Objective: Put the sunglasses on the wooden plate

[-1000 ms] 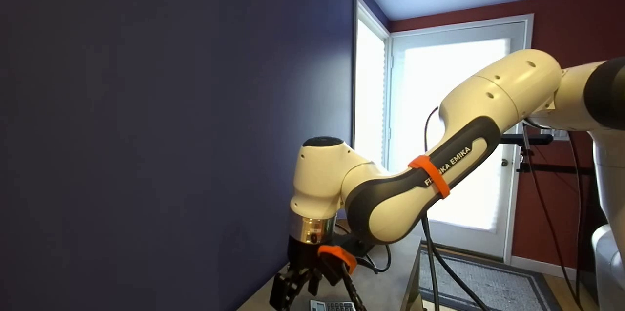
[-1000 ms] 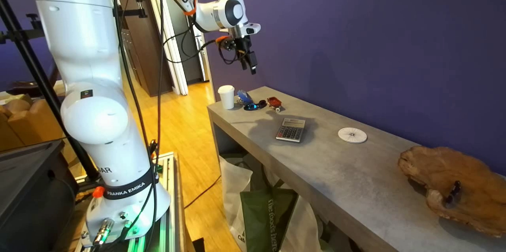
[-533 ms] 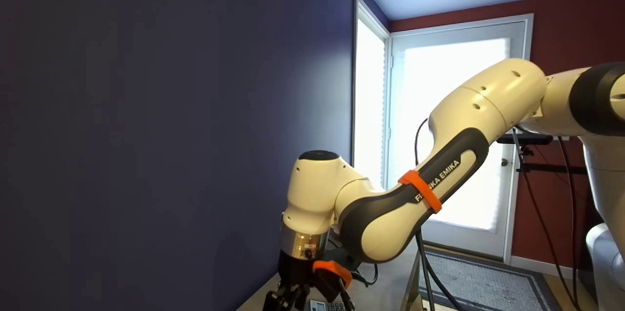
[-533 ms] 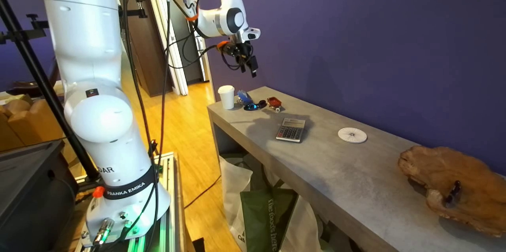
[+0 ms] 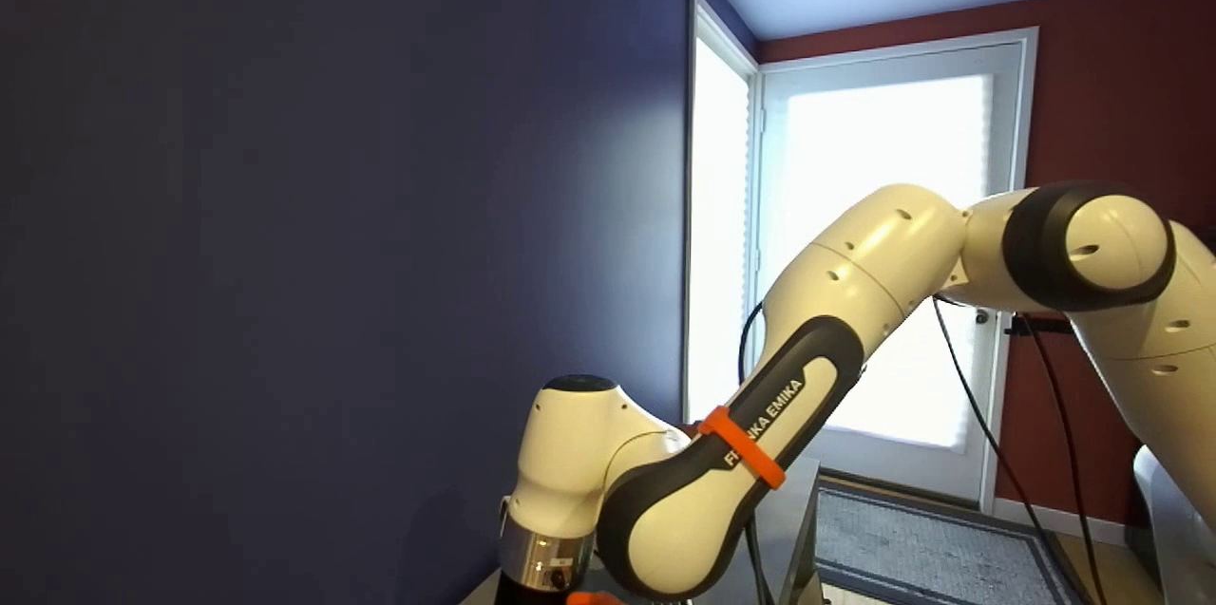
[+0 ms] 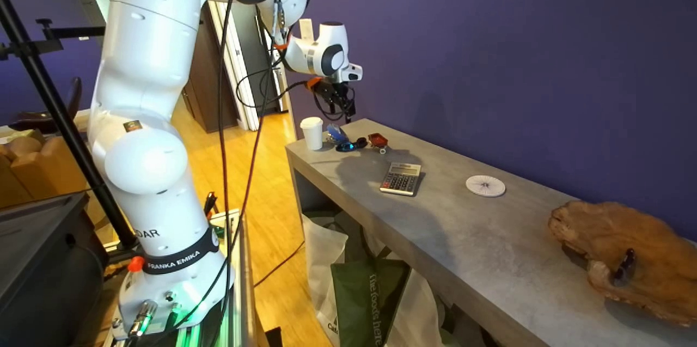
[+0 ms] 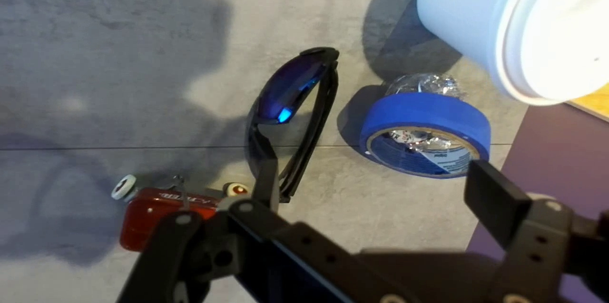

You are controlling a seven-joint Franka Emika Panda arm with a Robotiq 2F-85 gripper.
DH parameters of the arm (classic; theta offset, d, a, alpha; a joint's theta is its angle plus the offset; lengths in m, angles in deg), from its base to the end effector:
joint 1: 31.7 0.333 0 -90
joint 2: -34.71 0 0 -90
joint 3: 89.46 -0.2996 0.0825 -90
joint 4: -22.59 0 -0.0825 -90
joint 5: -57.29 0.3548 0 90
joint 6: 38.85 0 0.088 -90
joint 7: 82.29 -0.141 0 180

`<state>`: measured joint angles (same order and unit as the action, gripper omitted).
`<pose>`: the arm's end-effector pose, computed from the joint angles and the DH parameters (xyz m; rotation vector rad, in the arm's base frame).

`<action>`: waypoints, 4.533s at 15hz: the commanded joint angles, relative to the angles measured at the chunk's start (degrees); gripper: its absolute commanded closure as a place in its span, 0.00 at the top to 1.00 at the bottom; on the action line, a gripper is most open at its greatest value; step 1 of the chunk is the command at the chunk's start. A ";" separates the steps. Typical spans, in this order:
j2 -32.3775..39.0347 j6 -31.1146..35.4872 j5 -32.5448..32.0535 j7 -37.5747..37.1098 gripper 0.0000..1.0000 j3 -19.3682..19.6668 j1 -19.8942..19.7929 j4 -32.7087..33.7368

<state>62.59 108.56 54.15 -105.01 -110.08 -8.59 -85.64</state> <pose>0.4670 0.4299 0.2578 -2.8604 -0.5088 -0.1797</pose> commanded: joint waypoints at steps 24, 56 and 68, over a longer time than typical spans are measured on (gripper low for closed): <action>18.65 -6.03 9.52 -3.57 0.72 8.13 7.75 19.75; 24.94 -18.45 4.91 -12.82 0.32 15.93 14.00 31.66; 21.35 -28.32 4.52 -9.45 0.03 13.50 14.52 32.80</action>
<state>86.88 83.84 58.62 -115.32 -95.56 5.44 -52.02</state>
